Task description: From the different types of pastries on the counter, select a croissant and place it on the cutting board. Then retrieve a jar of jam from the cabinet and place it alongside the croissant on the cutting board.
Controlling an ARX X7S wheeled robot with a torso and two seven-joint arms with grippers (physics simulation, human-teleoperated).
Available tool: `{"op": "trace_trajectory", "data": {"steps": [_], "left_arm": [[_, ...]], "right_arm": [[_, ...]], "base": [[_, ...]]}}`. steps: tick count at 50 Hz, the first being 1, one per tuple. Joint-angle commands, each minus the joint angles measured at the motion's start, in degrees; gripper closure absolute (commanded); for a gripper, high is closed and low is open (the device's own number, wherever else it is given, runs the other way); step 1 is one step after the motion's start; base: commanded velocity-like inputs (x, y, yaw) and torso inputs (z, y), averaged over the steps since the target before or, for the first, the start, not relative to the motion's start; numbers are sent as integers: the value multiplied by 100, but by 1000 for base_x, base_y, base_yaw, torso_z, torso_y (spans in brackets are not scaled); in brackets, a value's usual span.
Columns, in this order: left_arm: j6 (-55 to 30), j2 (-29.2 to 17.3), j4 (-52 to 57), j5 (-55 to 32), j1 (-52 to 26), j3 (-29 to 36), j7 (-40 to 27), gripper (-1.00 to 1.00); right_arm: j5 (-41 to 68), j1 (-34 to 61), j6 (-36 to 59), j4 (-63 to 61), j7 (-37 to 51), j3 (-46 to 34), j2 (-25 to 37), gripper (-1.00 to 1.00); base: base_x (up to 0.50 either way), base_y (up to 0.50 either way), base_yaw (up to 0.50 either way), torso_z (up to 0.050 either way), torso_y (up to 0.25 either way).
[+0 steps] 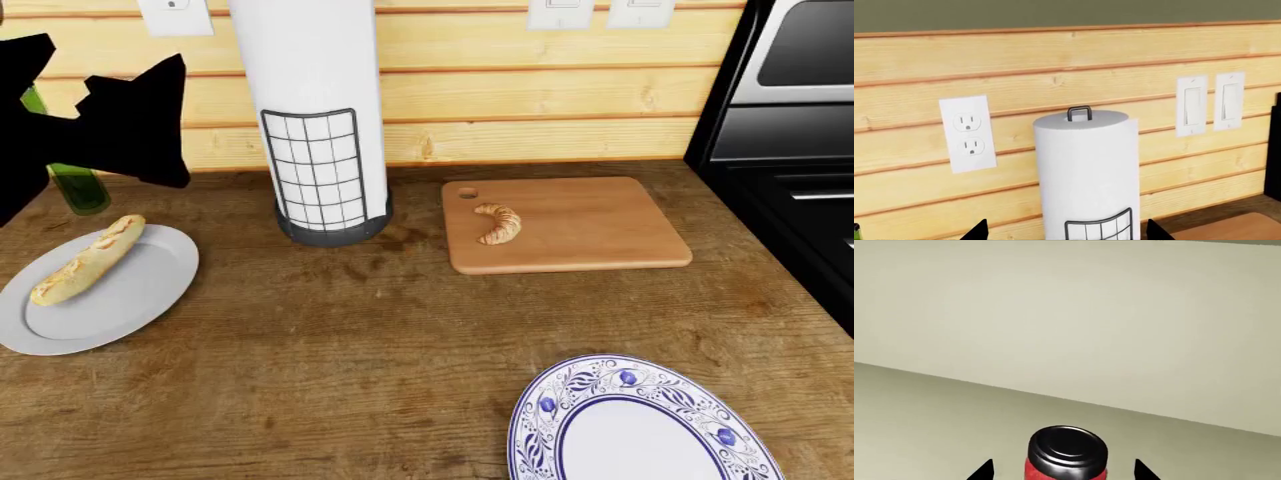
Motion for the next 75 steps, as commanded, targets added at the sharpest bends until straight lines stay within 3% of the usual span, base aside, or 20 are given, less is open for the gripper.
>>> {"op": "trace_trajectory", "data": {"steps": [1,31,32,52,75], "left_arm": [[32,-22,0,37,62,-8,37,-100],[66,-16,-29,132,82,57,101,-100],[69,-22,-27,130,85,53,103,-100],[135,-61,9,115,197,16,96,-100],[131,-66,40,17,115,60,-6,-100]], "right_arm": [[190,1,-172,377,293,19,28,-100],[750,1,-572,1342,562,102,138,-100],[758,1,-554,1341,550,104,138,100],[517,1,-359,663,137,70,153,100],[1956,1,319,-1467,-132,264,349,100]], "base": [[0,0,0,0,0],[0,0,0,0,0],[0,0,0,0,0],[-1,0,0,0,0],[0,0,0,0,0]]}}
